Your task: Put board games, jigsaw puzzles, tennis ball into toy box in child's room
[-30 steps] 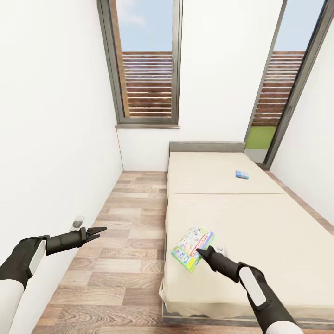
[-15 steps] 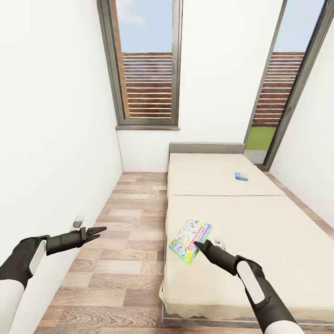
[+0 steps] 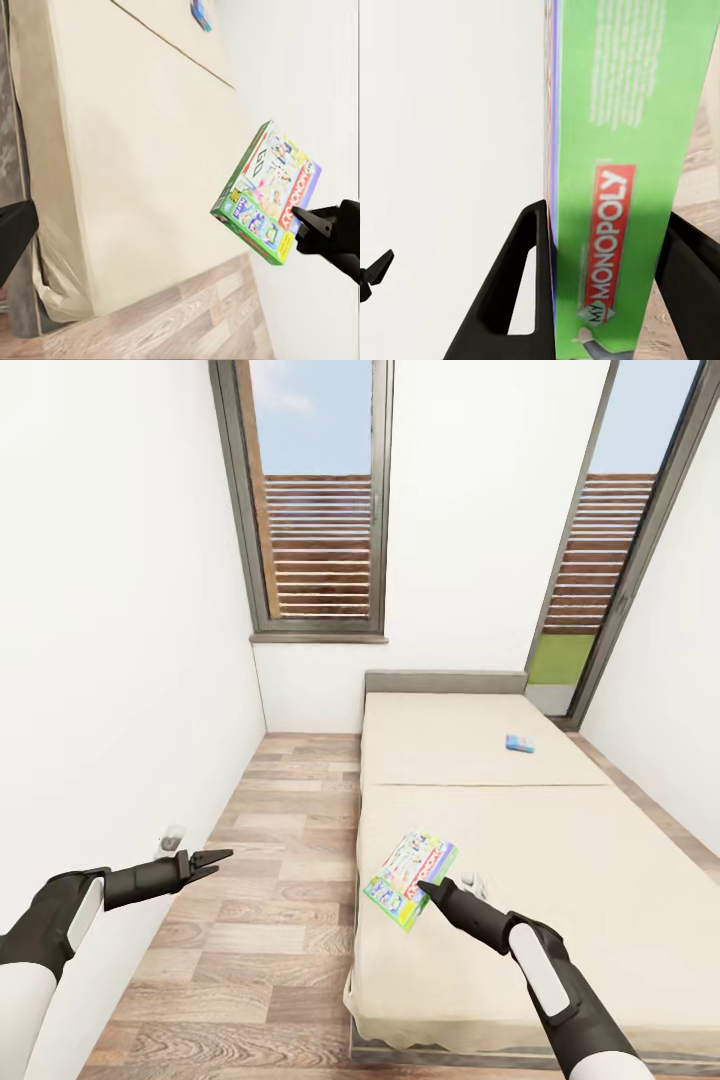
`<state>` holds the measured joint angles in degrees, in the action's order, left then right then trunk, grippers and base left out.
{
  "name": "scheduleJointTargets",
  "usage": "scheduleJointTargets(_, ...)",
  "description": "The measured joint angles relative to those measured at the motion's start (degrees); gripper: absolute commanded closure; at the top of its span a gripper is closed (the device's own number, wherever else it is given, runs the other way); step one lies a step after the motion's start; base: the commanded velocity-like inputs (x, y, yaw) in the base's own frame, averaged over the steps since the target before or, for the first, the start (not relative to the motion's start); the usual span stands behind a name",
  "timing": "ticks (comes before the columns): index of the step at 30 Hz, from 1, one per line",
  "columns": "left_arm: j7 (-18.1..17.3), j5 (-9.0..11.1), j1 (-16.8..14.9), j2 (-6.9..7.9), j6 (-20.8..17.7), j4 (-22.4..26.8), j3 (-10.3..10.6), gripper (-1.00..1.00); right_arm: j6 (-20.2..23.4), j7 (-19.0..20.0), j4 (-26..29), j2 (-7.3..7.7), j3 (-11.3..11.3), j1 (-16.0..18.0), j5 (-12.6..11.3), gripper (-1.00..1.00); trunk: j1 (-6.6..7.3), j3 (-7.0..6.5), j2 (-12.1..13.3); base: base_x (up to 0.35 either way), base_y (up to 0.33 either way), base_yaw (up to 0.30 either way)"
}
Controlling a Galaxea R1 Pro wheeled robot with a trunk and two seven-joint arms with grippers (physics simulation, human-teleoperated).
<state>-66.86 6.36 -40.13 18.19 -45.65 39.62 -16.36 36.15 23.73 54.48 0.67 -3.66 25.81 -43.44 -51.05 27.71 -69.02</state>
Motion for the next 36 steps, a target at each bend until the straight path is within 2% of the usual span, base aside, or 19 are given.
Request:
scheduleJointTargets(4,-0.1,-0.1,0.0,-0.72,0.0,0.0,0.2,-1.00,-1.8,0.4,-0.1,0.47,-0.4,-0.2,-0.4,1.00,0.88,-0.72,1.6,0.000,0.000,0.000)
scheduleJointTargets(10,0.2,-0.2,0.1,0.55,-3.8,-0.4,0.2,-1.00,-2.6,-0.1,-0.1,0.42,-0.7,-0.3,-0.4,1.00,2.20,-1.80,4.0,0.000,0.000,0.000)
scheduleJointTargets(15,0.3,-0.2,0.2,0.93,-4.5,-0.1,0.0,-1.00,-2.6,0.3,-0.1,0.51,-0.7,-0.4,-0.5,1.00,3.30,-2.70,6.0,0.000,0.000,0.000)
scheduleJointTargets(17,0.5,-0.2,0.2,0.69,-4.5,0.0,-0.1,-1.00,-2.9,0.4,-0.2,0.59,-1.1,-0.4,-0.6,1.00,3.74,-3.05,6.8,0.000,0.000,0.000)
scheduleJointTargets(21,0.9,-0.3,0.2,-1.55,-4.5,0.1,0.4,-1.00,-5.2,0.6,-0.2,0.76,-2.4,-0.4,-0.6,1.00,4.61,-3.77,8.4,0.000,0.000,0.000)
scheduleJointTargets(24,0.9,-0.4,0.2,-1.90,-4.5,0.1,1.0,-1.00,-5.7,0.8,-0.3,0.70,-2.6,-0.4,-0.6,1.00,5.27,-4.31,9.6,0.000,0.000,0.000)
scheduleJointTargets(27,0.8,-0.4,0.2,-1.73,-4.5,0.1,1.1,-1.00,-5.8,0.9,-0.2,0.60,-2.7,-0.4,-0.6,1.00,5.93,-4.85,10.8,0.000,0.000,0.000)
scheduleJointTargets(31,0.4,-0.4,0.2,-0.53,-4.6,0.1,1.2,-1.00,-5.9,0.9,-0.2,0.45,-2.7,-0.4,-0.6,1.00,6.81,-5.57,12.4,0.000,0.000,0.000)
scheduleJointTargets(36,0.3,-0.4,0.1,0.02,-4.6,0.1,1.0,-1.00,-5.8,0.9,-0.2,0.54,-2.7,-0.4,-0.6,1.00,7.91,-6.47,14.4,0.000,0.000,0.000)
